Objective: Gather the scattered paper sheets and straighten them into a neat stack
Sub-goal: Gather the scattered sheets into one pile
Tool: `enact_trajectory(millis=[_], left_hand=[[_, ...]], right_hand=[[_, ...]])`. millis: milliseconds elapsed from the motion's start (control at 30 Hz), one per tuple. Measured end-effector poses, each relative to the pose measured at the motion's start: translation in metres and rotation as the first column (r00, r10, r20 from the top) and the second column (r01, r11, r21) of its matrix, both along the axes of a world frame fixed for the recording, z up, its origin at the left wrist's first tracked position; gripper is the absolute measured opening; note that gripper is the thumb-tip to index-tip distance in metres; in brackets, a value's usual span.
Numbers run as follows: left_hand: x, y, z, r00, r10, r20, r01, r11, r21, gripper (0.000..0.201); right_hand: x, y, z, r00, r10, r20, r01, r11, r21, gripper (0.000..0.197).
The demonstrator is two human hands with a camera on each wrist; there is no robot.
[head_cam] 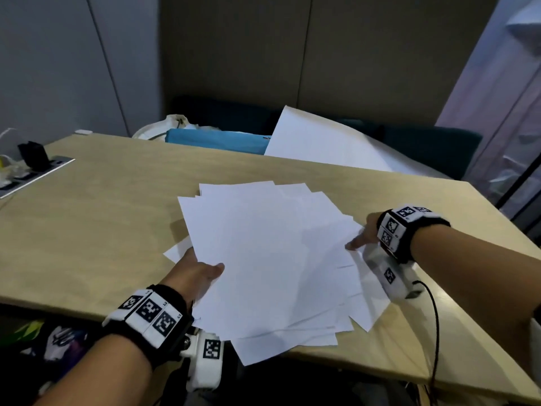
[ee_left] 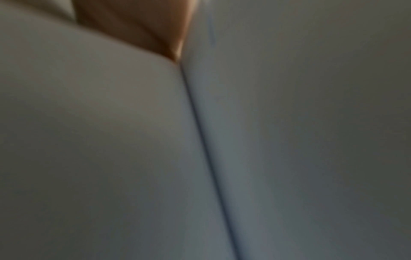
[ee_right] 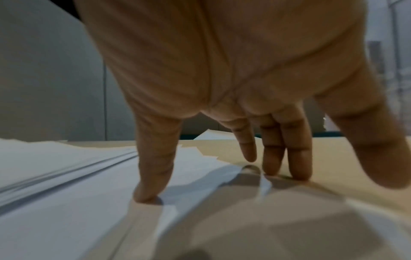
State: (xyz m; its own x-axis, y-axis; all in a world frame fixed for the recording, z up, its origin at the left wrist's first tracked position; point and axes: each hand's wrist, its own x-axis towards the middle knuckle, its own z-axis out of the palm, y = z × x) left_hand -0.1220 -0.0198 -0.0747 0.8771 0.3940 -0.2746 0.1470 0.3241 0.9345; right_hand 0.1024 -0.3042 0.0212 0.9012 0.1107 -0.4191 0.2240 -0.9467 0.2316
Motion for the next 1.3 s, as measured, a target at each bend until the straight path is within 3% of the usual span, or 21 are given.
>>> enact_trajectory(millis=[200, 433, 500, 600, 667, 733, 800, 900, 1033, 1200, 1300], left_hand=[[0.000, -0.002, 0.002, 1.000, 0.022, -0.006, -0.022, 1.000, 0.005, 0.059], [0.000, 0.000, -0.002, 0.999, 0.031, -0.014, -0.031, 0.999, -0.010, 0.061], [0.001, 0.000, -0.002, 0.999, 0.034, -0.020, -0.034, 0.999, -0.006, 0.060], [0.001, 0.000, -0.001, 0.999, 0.035, -0.018, -0.035, 0.999, -0.003, 0.059], [0.002, 0.000, -0.001, 0.999, 0.036, -0.017, -0.036, 0.999, -0.007, 0.059], [0.001, -0.001, 0.001, 0.999, 0.031, -0.009, -0.031, 0.999, -0.012, 0.060], [0.001, -0.003, 0.003, 1.000, 0.028, -0.001, -0.028, 0.999, -0.017, 0.059], [0.000, -0.003, 0.003, 1.000, 0.029, 0.003, -0.029, 0.999, -0.014, 0.059], [-0.001, -0.005, 0.005, 1.000, 0.021, -0.003, -0.021, 1.000, -0.006, 0.058], [-0.002, -0.005, 0.007, 0.999, 0.038, -0.025, -0.038, 0.999, -0.018, 0.058], [-0.003, -0.008, 0.012, 1.000, 0.025, -0.012, -0.025, 0.999, -0.041, 0.055]], right_hand=[[0.000, 0.002, 0.013, 0.995, -0.068, -0.072, 0.076, 0.991, 0.113, 0.051], [0.001, 0.010, 0.014, 0.994, -0.100, -0.038, 0.107, 0.946, 0.305, 0.051], [-0.002, 0.010, 0.010, 0.993, -0.115, 0.013, 0.102, 0.923, 0.371, 0.059], [0.000, 0.010, -0.001, 0.983, -0.181, 0.035, 0.143, 0.868, 0.475, 0.086], [0.001, 0.014, -0.002, 0.971, -0.237, -0.031, 0.216, 0.812, 0.543, 0.083], [0.002, 0.017, 0.000, 0.969, -0.245, -0.042, 0.229, 0.817, 0.530, 0.084], [0.002, 0.021, 0.006, 0.974, -0.225, -0.013, 0.200, 0.837, 0.509, 0.082], [0.004, 0.026, 0.017, 0.977, -0.215, 0.001, 0.177, 0.810, 0.559, 0.062], [0.005, 0.036, 0.028, 0.974, -0.182, 0.137, 0.086, 0.850, 0.520, 0.052], [0.003, 0.043, 0.043, 0.942, -0.053, 0.330, -0.122, 0.865, 0.486, 0.013], [-0.003, 0.054, 0.062, 0.888, 0.030, 0.459, -0.245, 0.876, 0.416, 0.014]])
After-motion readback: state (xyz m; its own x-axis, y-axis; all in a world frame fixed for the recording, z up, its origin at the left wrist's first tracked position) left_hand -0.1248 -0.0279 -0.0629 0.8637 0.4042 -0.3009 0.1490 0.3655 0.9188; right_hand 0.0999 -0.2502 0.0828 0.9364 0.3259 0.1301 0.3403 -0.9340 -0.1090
